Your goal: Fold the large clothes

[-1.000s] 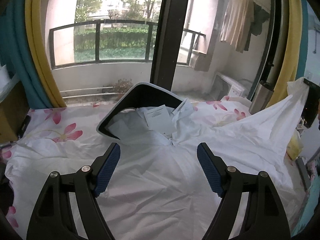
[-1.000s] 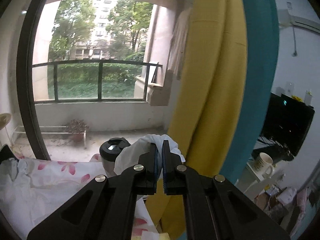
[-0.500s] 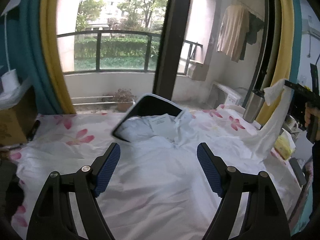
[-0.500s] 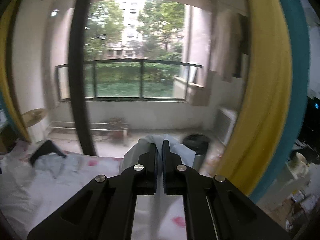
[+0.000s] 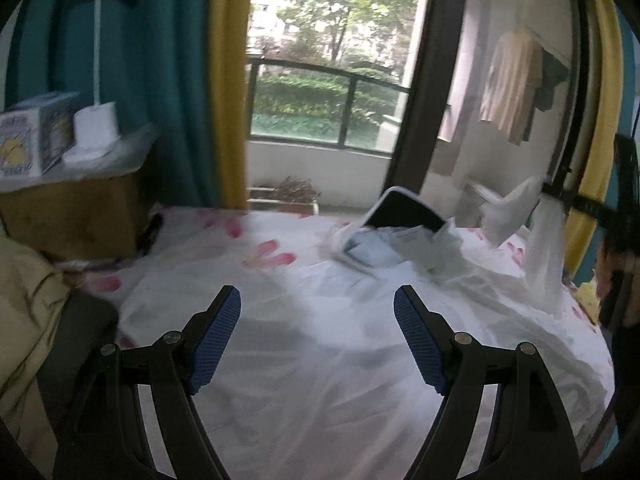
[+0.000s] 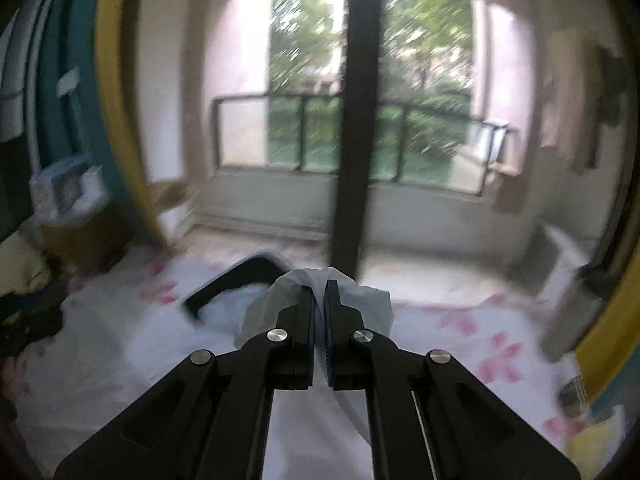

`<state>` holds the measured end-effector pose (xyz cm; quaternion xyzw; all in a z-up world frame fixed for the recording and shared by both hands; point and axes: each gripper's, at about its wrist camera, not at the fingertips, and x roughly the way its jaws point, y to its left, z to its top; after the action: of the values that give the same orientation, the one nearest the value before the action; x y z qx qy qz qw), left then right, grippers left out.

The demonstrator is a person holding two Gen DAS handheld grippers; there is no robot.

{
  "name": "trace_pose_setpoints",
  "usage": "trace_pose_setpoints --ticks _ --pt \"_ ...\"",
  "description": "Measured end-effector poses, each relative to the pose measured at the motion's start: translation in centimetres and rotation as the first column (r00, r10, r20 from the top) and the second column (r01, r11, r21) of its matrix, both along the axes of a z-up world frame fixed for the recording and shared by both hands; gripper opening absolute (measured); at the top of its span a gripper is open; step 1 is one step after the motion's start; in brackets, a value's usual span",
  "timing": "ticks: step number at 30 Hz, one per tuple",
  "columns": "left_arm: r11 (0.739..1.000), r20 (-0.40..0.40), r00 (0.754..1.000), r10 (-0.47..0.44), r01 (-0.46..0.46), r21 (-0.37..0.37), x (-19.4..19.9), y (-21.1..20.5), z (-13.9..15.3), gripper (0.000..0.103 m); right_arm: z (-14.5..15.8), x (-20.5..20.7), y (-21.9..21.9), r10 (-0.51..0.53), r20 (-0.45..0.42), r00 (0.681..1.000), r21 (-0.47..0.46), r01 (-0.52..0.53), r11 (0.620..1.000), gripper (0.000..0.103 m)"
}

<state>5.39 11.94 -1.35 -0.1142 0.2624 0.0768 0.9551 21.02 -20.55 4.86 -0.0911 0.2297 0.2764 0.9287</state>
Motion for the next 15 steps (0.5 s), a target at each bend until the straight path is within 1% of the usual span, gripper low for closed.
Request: trace_pose_setpoints --ticks 3,5,6,7,9,10,11,12,13,15 --pt "1.0 -0.017 1.0 0.017 -0.018 -0.02 -0.4 1.3 -0.9 0.082 -3.6 -0.8 3.9 0.081 -0.09 0.993 -0.03 -0.084 0.996 0.004" --pt "0.999 -0.027 0.999 0.024 -0.025 -0.029 -0.4 1.7 -1.4 0.082 -6.6 -1.3 6.2 0.139 -0.185 0.973 -0.056 -0.152 0.987 0.005" --pt "0.999 -0.03 0.999 0.025 -0.026 -0.033 -0.5 1.8 -1.6 0.082 -8.4 -1.6 7.1 0.159 -0.238 0.958 -0.058 -0.178 0.982 0.005" --pt "0.999 -0.035 0.999 0.025 -0.026 -0.037 -0.4 1.9 -1.8 0.082 -9.6 -1.9 7.6 0.168 -0.277 0.946 -0.061 -0.192 0.98 0.006" --pt "0.999 -0.043 0.999 0.024 -0.026 -0.044 -0.2 2.0 -2.1 0.082 -12.1 -3.3 8.3 0.204 -0.374 0.905 -0.064 -0.245 0.967 0.015" --pt "0.999 -0.045 0.999 0.019 -0.021 -0.047 0.0 2.0 -2.2 0.082 -13.2 -3.9 8.6 0.228 -0.417 0.88 -0.054 -0.274 0.96 0.031" --pt "0.999 -0.048 0.999 0.015 -0.017 -0.046 0.2 1.8 -2.2 0.082 -13.8 -4.5 8.7 0.244 -0.442 0.863 -0.053 -0.297 0.953 0.056" --pt "0.999 -0.054 0.999 0.01 -0.012 -0.044 0.5 1.7 -2.3 0.082 -14.5 -5.2 8.8 0.27 -0.465 0.843 -0.054 -0.332 0.942 0.066" --pt "0.999 -0.06 0.998 0.005 -0.007 -0.043 0.7 1.5 -2.5 0.082 -14.9 -5.6 8.5 0.287 -0.478 0.83 -0.052 -0.353 0.934 0.072" --pt "0.998 -0.087 0.996 -0.023 0.018 -0.052 1.6 1.1 -3.0 0.082 -15.3 -6.6 7.9 0.317 -0.501 0.805 -0.05 -0.393 0.918 0.072"
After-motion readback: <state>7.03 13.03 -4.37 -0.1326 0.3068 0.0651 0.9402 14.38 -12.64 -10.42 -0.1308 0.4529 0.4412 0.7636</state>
